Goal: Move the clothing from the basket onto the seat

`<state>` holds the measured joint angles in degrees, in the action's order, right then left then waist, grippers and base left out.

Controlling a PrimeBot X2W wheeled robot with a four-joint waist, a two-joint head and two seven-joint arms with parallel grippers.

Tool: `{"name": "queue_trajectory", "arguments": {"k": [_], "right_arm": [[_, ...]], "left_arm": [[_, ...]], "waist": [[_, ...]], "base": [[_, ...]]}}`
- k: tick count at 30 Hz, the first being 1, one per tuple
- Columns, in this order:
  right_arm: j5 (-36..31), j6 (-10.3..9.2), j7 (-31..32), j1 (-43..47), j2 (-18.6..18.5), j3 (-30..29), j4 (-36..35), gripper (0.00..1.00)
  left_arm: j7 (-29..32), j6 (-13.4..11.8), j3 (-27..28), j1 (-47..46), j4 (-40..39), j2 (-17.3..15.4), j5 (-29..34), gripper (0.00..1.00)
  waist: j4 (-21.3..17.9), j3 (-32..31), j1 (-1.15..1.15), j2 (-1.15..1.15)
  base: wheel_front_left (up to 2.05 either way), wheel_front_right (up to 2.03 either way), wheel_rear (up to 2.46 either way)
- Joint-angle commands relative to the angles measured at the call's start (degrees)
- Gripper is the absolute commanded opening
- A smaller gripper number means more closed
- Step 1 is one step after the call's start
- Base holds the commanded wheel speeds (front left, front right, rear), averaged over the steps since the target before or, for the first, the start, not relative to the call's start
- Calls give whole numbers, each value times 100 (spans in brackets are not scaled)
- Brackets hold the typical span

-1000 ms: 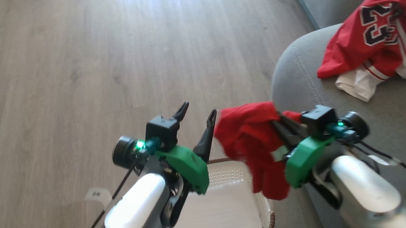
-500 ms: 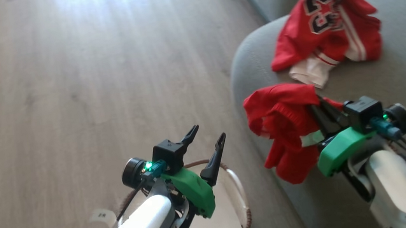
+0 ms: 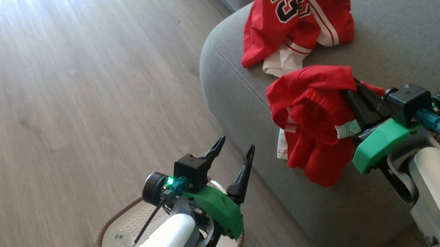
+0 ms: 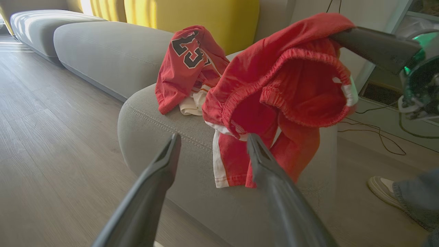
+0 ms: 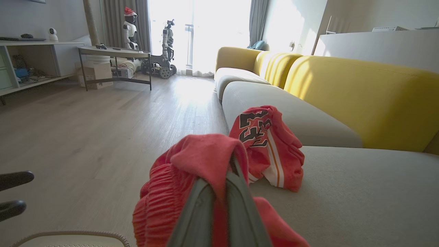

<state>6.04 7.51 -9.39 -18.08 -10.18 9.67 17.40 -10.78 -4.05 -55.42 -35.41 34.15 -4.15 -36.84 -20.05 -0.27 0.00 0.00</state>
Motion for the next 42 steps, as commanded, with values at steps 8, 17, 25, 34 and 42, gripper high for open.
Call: {"name": "queue_trajectory", "arguments": {"k": [8,17,25,34,42], "right_arm": [[-6,-2,104,-175,13,9,-383,0],[-35,-2,170,-1207,-178,-269,-212,0],[-141,-2,413,-2829,-925,-787,471,0],[-614,-2,523,-4074,-1593,-1619,1542,0],[-1405,-2,280,-4560,-1668,-2499,2585,0]], "left_arm": [[-131,-3,91,-283,-81,-16,-38,100],[-162,-20,35,-334,-140,7,-31,100],[-158,-96,-42,-490,-421,-1,64,100],[13,-194,-158,-817,-960,-89,274,100],[190,-252,-305,-1091,-1386,-118,465,100]], "waist": [[-62,141,0,0],[202,332,0,0],[692,660,0,0],[1284,1323,0,0],[1821,1960,0,0]], "base": [[0,0,0],[0,0,0],[0,0,0],[0,0,0],[0,0,0]]}}
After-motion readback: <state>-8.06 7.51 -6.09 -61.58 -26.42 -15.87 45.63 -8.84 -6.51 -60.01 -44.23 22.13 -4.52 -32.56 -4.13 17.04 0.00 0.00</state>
